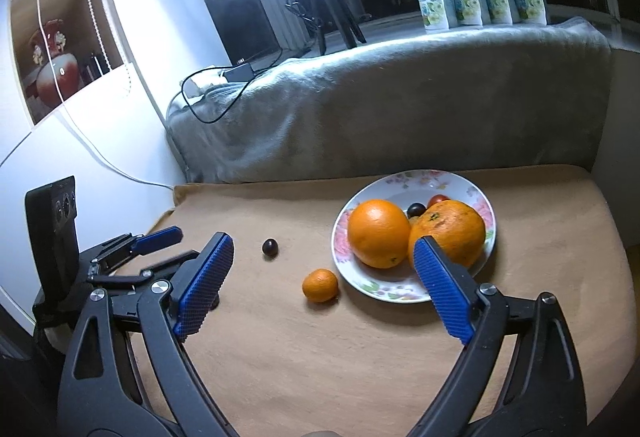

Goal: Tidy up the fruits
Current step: 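Withdraw both tools from the plate toward the loose small fruits, then grasp a small orange fruit with the left tool while the right tool grasps a dark purple fruit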

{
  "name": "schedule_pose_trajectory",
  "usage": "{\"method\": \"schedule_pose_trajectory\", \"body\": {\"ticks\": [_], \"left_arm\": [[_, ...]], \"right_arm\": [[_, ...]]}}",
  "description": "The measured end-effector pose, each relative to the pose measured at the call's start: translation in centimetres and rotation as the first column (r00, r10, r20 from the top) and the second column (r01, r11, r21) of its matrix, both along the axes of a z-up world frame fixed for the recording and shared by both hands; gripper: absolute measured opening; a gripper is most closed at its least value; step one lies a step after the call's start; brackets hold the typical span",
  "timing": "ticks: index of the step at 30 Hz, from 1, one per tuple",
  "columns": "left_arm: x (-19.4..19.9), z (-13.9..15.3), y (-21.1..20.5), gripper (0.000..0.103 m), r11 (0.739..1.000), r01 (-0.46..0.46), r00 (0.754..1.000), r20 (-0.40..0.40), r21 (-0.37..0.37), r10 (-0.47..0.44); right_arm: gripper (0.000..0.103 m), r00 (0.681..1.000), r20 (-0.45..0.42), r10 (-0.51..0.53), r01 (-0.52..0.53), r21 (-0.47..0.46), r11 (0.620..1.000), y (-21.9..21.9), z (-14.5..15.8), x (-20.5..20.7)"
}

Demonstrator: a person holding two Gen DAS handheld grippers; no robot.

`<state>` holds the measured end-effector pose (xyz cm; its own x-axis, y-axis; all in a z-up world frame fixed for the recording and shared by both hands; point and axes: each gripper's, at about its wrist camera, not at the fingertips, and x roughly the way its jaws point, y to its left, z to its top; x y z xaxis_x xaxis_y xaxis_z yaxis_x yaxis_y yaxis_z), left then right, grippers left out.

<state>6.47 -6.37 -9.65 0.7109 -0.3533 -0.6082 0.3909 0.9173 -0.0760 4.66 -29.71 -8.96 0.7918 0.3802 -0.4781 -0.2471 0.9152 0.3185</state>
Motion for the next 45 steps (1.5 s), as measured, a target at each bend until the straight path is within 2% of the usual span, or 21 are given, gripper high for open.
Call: {"method": "schedule_pose_trajectory", "body": {"ticks": [6,11,17,23,28,32,37,41,45], "left_arm": [[0.0,-1.1,4.1,0.070,0.996,-0.083,0.996,-0.037,0.013,0.083],[-1.0,-2.2,7.1,0.070,0.988,-0.148,0.987,-0.058,0.045,0.151],[-2.3,-3.6,10.5,0.070,0.975,-0.213,0.972,-0.083,0.067,0.218],[-1.8,-4.7,12.5,0.070,0.965,-0.252,0.959,-0.114,0.073,0.260],[-0.5,-5.4,12.5,0.070,0.966,-0.248,0.958,-0.129,0.073,0.256],[0.8,-6.1,12.1,0.070,0.970,-0.230,0.961,-0.141,0.077,0.239],[2.2,-6.7,11.4,0.070,0.981,-0.182,0.969,-0.161,0.061,0.190],[3.3,-6.9,11.0,0.060,0.987,-0.154,0.971,-0.175,0.050,0.160],[4.7,-7.5,10.8,0.052,0.991,-0.134,0.969,-0.206,0.028,0.137]], "right_arm": [[0.098,1.000,0.010,0.019,-0.018,-0.075,0.997,1.6,-0.2,-0.6],[0.098,0.998,-0.029,0.050,-0.053,-0.126,0.991,3.0,-0.8,-0.6],[0.098,0.992,-0.048,0.118,-0.123,-0.136,0.983,4.8,-1.6,-0.7],[0.098,0.979,-0.069,0.194,-0.203,-0.152,0.967,7.9,-2.6,-0.6],[0.098,0.964,-0.091,0.251,-0.265,-0.210,0.941,11.3,-3.8,-0.3],[0.090,0.954,-0.101,0.281,-0.298,-0.271,0.915,13.8,-4.7,-0.2],[0.087,0.941,-0.113,0.319,-0.338,-0.299,0.892,16.4,-5.7,0.6],[0.078,0.928,-0.147,0.342,-0.372,-0.316,0.873,18.4,-7.0,1.9],[0.069,0.918,-0.185,0.351,-0.392,-0.295,0.871,19.4,-8.3,3.2]]}}
